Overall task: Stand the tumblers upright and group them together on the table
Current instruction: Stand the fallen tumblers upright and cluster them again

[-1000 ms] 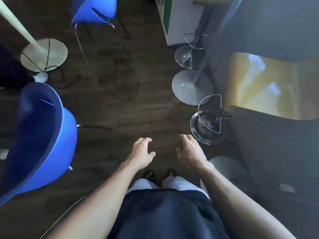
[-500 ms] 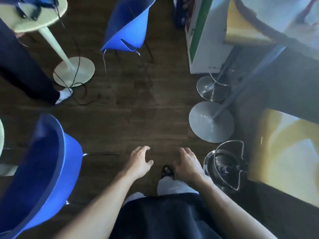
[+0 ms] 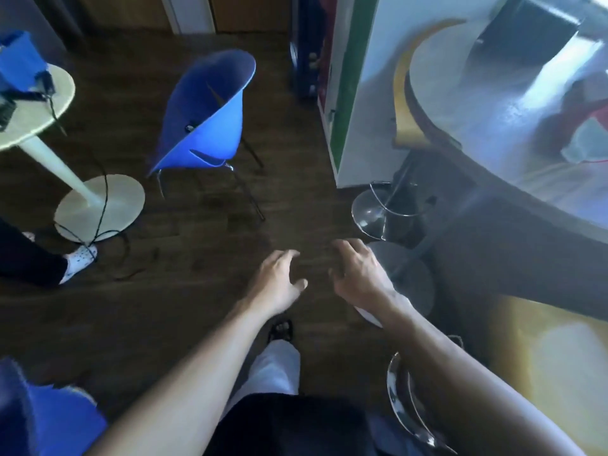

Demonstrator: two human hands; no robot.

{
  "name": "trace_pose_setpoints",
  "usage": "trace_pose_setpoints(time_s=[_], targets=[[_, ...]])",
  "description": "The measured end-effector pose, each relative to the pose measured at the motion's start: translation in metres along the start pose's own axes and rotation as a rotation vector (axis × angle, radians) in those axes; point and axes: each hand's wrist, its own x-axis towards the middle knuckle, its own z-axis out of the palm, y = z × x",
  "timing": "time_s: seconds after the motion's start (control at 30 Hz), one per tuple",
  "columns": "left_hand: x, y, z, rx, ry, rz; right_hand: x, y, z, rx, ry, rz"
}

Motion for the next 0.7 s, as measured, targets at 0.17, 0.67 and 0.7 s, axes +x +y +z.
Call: trace_pose_setpoints(time_s=[0.17,0.67,0.7], targets=[[0.113,0.048,-0.067,0.008,0.103,0.241,0.081,-0.031,-0.079,-0.003,0.255,-0.02],[0.297,0.309,-0.134,0.026,0.044,0.94,0.088,0.057,-0.316,-0.188,0.827,0.511],[0.305,0.323,-0.129,0.04,0.037,0.958,0.081,0.066,-0.321,-0.198,0.821,0.553]])
